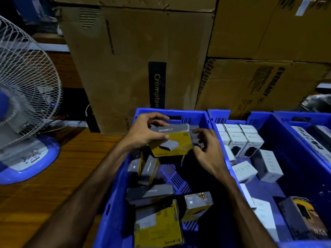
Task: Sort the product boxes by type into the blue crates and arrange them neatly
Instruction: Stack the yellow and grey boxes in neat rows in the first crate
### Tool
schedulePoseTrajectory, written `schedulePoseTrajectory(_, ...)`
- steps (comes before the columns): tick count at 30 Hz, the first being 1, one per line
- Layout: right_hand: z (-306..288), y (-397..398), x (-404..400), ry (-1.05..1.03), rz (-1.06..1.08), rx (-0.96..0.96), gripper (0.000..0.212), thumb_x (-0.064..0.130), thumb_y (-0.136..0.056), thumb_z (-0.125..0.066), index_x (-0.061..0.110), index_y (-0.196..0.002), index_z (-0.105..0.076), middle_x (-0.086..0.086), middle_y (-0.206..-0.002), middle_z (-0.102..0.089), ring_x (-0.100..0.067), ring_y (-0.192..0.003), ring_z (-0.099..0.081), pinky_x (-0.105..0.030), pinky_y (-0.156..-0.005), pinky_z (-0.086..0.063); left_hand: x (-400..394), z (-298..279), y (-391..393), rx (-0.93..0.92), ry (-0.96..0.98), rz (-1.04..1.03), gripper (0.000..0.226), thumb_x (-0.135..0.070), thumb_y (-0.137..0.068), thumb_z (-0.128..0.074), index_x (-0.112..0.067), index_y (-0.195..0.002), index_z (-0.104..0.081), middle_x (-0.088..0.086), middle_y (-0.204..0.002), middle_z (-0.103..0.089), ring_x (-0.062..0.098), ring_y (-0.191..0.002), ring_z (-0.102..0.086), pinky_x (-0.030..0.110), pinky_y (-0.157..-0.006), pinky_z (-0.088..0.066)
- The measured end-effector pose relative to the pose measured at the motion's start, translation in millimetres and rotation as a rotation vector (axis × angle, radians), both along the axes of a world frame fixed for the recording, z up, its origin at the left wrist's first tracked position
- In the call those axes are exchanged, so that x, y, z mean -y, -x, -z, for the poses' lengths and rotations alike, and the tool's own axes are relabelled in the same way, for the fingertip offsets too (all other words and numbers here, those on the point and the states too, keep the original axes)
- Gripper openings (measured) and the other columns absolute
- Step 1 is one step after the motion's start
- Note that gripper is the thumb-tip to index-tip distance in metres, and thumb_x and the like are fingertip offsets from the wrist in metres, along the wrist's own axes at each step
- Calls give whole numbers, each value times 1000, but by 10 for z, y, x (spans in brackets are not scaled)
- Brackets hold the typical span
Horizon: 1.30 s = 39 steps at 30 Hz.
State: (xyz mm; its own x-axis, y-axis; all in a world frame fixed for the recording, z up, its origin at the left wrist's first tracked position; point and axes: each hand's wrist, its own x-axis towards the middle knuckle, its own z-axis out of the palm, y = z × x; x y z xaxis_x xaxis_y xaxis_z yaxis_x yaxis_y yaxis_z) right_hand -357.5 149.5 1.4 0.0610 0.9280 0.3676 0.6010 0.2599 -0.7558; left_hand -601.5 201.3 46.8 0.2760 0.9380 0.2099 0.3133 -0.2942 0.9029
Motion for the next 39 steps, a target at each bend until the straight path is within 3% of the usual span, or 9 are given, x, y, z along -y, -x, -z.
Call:
schedulePoseTrajectory(2, -7, -16, -6, -71, 109, -20, 48, 3, -73, -57, 20, -118, -65, 1, -110, -56, -13, -96, -59, -33, -87, -54, -77, -83, 79, -26, -39, -16, 57, 6, -65, -93, 0, -116, -70, 9, -106, -78, 6, -98, -74, 16, -86, -55)
schedulePoseTrajectory(5, -8, -37, -18, -99, 221, 6, 44, 0, -77, -57, 18, -116, -67, 0, -108, -55, -10, -95, -54, -33, -87, -52, -164, -113, 162, -95, -62, -58, 51, 5, -64, -93, -1, -110, -71, 3, -103, -77, 1, -95, -72, 13, -86, -54)
schedulePoseTrajectory(10, 5, -52, -46, -93, 242, -9, 41, -1, -79, -57, 17, -114, -68, -1, -109, -56, -13, -98, -58, -34, -86, -53, -324, -46, 273, -208, -72, -112, 41, 5, -63, -93, -14, -93, -71, -5, -97, -76, -1, -92, -69, 16, -86, -53)
schedulePoseTrajectory(14, 3, -52, -56, -90, 251, -24, 42, -2, -79, -57, 17, -114, -69, 0, -107, -55, -11, -93, -56, -35, -84, -53, -364, -32, 313, -304, -60, -114, 36, 4, -70, -88, -12, -97, -70, -8, -99, -71, -2, -96, -63, 14, -83, -47)
schedulePoseTrajectory(19, 7, -55, -52, -87, 250, -17, 41, -2, -79, -56, 18, -113, -69, -1, -107, -56, -11, -91, -56, -28, -81, -48, -392, 5, 257, -520, -159, -49, 36, -4, -73, -89, -19, -101, -73, -5, -109, -73, 16, -106, -68, 40, -98, -55)
schedulePoseTrajectory(24, 4, -56, -53, -83, 253, -33, 41, -2, -80, -56, 17, -113, -70, 0, -108, -57, -8, -90, -54, -26, -80, -47, -468, 106, 206, -775, -284, -62, 40, -12, -78, -85, -27, -113, -73, -5, -117, -75, 18, -114, -67, 43, -106, -45)
schedulePoseTrajectory(30, -1, -64, -54, -82, 256, -39, 40, -2, -80, -56, 17, -112, -70, -1, -108, -57, -9, -89, -56, -28, -81, -49, -511, 239, 115, -961, -312, -10, 40, -17, -81, -83, -27, -116, -68, -3, -114, -70, 18, -109, -63, 42, -97, -53)
schedulePoseTrajectory(35, -12, -73, -51, -65, 266, -49, 38, -2, -80, -57, 16, -111, -71, 0, -106, -56, -11, -91, -57, -24, -80, -45, -487, 408, 64, -993, -321, 30, 33, -15, -81, -80, -20, -110, -65, 2, -104, -69, 22, -95, -65, 42, -85, -57)
schedulePoseTrajectory(39, 1, -89, -72, -53, 280, -71, 37, -1, -81, -57, 17, -109, -73, 0, -104, -57, -15, -89, -60, -23, -75, -44, -480, 514, -30, -1037, -297, 45, 27, -9, -81, -79, -19, -102, -64, 1, -102, -66, 19, -93, -63, 30, -75, -53)
